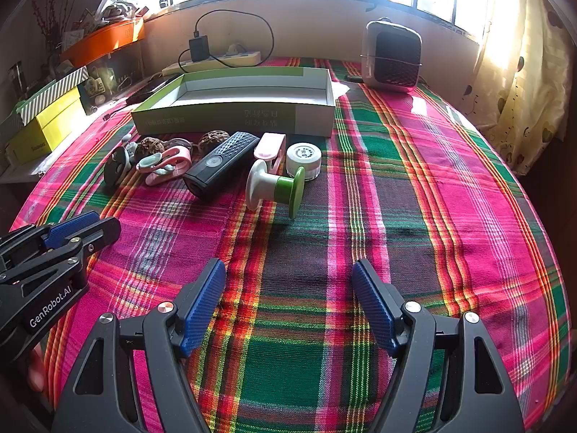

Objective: Organize objects

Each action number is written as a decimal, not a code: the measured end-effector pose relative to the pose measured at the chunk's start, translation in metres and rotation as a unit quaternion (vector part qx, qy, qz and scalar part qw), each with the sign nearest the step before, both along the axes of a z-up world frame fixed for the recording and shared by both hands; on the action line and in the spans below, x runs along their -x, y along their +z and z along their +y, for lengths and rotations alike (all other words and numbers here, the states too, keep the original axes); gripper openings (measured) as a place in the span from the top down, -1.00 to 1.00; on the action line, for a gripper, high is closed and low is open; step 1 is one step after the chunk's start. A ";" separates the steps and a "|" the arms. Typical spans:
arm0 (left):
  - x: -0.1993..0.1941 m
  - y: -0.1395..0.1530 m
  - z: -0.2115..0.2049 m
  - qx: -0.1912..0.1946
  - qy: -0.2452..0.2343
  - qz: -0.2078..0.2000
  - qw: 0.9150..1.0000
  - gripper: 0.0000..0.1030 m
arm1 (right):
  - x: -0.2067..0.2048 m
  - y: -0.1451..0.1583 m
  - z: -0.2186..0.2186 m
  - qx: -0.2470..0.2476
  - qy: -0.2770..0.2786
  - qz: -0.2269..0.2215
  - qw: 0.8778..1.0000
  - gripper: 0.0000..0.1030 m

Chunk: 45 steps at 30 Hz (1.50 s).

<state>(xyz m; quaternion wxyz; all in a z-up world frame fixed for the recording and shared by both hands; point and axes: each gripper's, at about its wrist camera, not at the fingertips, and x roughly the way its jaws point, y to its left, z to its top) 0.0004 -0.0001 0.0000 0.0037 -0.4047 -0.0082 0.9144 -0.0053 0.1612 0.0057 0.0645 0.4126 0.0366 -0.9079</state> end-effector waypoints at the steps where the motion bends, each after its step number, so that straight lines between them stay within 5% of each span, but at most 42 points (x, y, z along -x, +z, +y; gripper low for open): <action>1: 0.000 0.000 0.000 0.000 0.000 0.000 1.000 0.53 | 0.000 0.000 0.000 0.000 0.000 0.000 1.000 -0.42; 45: 0.002 0.004 -0.002 -0.014 -0.006 -0.010 1.000 0.52 | 0.001 0.002 -0.005 0.003 -0.001 -0.001 1.000 -0.42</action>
